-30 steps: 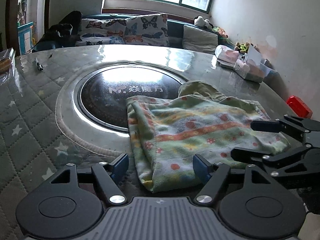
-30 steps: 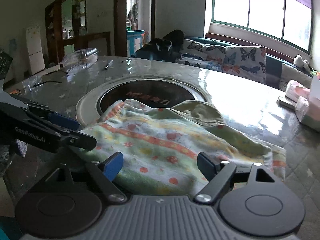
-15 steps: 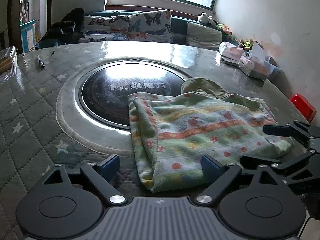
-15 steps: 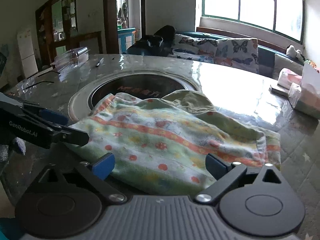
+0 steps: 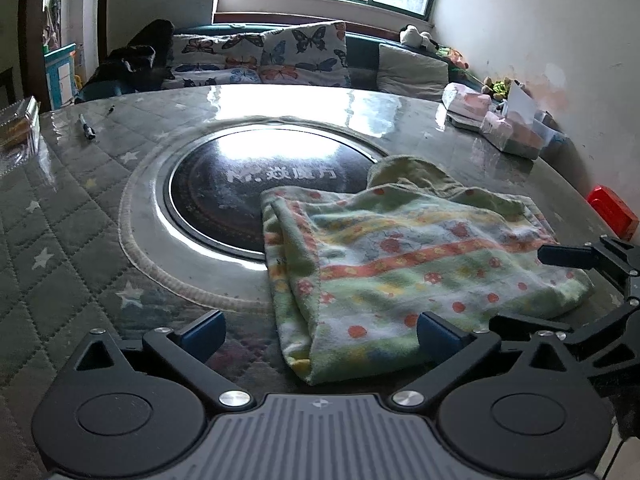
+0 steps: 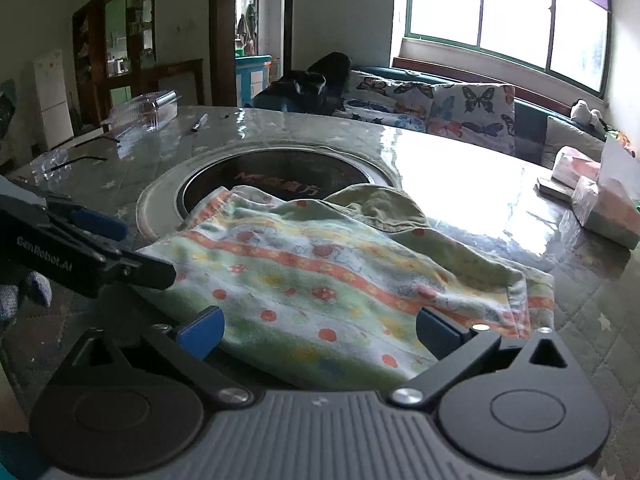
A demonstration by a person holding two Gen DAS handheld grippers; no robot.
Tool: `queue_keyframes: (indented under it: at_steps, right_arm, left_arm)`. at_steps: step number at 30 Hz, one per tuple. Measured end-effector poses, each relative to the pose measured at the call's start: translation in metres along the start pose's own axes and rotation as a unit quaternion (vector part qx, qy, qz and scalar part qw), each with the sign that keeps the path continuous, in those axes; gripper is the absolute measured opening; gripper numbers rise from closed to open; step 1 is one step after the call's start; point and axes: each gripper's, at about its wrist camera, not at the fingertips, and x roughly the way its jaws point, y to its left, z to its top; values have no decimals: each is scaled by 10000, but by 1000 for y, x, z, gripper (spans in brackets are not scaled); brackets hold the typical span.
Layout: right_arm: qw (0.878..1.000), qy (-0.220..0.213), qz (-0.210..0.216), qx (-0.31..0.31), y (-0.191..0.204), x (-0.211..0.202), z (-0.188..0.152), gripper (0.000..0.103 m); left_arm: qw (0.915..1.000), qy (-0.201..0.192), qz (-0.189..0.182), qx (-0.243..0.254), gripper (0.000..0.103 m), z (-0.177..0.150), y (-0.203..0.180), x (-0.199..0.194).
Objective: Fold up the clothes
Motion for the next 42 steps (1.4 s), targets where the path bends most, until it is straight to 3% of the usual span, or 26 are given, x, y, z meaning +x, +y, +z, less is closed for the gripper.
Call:
queue_keyframes:
  at_steps: [16, 35, 42]
  right_arm:
    - [9997, 12, 33, -260, 12, -5, 1, 103]
    - [9935, -105, 475, -1034, 46, -8, 13, 92]
    - [9968, -333, 222, -690, 37, -7, 22, 91]
  left_arm:
    - [9997, 78, 220, -33, 103, 5, 2, 0]
    - [9984, 65, 499, -271, 103, 6, 23, -4]
    - [9982, 127, 522, -264, 103, 3, 25, -1]
